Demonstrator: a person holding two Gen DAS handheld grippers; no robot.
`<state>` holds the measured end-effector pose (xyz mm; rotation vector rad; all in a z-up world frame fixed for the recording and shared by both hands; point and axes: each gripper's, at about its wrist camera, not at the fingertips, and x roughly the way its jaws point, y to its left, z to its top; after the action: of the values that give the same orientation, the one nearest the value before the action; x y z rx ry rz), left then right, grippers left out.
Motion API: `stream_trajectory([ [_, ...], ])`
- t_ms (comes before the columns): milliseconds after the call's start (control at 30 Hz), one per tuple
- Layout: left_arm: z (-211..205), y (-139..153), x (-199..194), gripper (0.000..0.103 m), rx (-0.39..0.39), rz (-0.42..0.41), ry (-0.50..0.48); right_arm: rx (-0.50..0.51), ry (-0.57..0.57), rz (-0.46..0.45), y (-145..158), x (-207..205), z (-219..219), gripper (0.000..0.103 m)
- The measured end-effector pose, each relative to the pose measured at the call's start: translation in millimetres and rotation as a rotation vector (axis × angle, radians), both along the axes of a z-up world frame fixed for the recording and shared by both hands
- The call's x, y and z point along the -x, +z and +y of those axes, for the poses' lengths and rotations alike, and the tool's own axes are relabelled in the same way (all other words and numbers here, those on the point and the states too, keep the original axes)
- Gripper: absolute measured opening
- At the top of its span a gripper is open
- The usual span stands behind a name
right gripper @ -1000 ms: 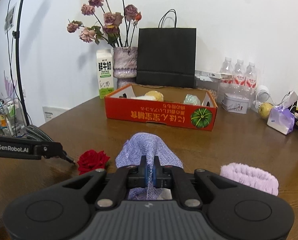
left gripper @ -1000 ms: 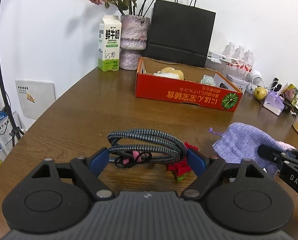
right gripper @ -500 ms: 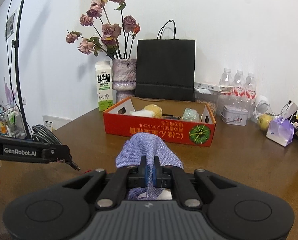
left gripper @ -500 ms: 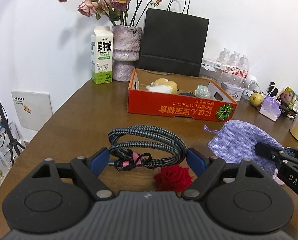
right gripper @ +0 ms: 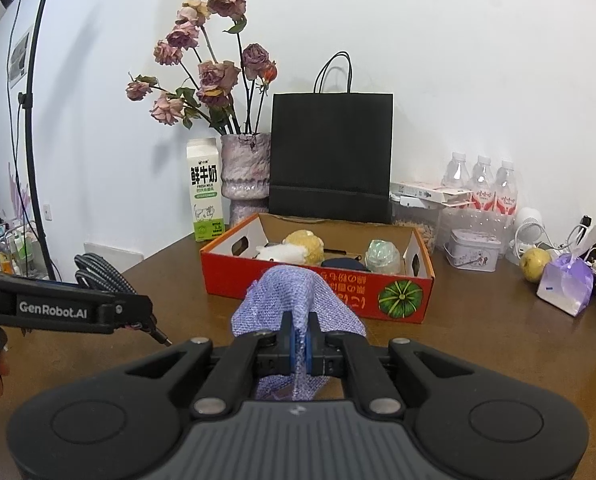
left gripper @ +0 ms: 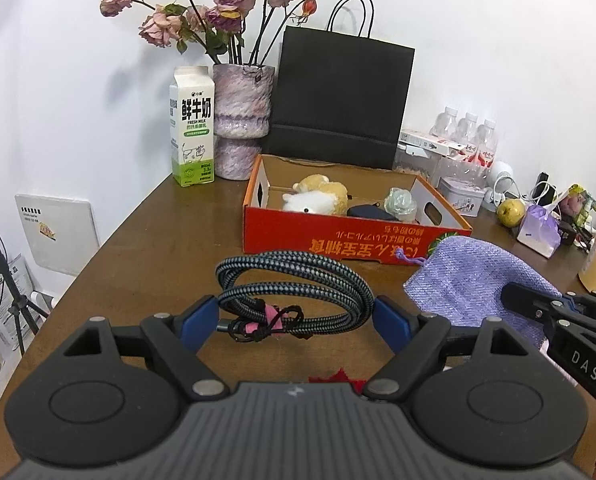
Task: Organize objects
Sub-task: 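Carry the cable with the left gripper while the right gripper carries the pouch toward the red box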
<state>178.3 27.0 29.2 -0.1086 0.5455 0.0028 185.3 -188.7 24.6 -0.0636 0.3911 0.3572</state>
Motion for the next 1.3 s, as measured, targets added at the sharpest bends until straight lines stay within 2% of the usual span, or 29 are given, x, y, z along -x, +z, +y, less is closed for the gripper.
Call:
stream_trajectory([
  [500,-4.7,15.2,-45.5,0.085,0.000,-0.002,-0.014,-0.007,0.003,-0.003,8.5,-32.2,7.4,0.004],
  [767,-9.6,21.2,-68.8,0.085,0.000,-0.005,-0.027,-0.011,-0.004,-0.005,20.1,-63.2,8.2,0.004],
  [1300,-19.6,21.3,-119.2,0.085,0.004,0.015,-0.044,-0.007,-0.013,0.012,21.7,-109.6,7.6,0.004],
])
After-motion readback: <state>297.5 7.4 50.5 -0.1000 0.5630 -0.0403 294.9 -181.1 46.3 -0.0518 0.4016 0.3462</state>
